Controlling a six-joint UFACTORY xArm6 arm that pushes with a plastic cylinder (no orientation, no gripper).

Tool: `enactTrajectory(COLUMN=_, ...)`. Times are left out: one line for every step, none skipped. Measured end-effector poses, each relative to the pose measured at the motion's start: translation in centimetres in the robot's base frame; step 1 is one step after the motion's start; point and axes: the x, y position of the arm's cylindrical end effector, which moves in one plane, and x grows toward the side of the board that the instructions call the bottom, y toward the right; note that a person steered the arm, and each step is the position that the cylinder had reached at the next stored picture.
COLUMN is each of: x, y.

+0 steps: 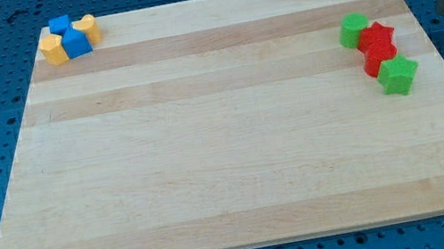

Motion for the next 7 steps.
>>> enactTrajectory(x=0.3, y=-2.6)
enactTrajectory(x=0.3, y=-5.1)
enactTrajectory(x=0.2, y=-6.7)
enactTrajectory(x=0.2, y=-8.0)
enactTrajectory(x=0.2, y=-9.4)
enactTrajectory(x=0.2, y=-11.0)
enactTrajectory(x=0.1, y=-12.8)
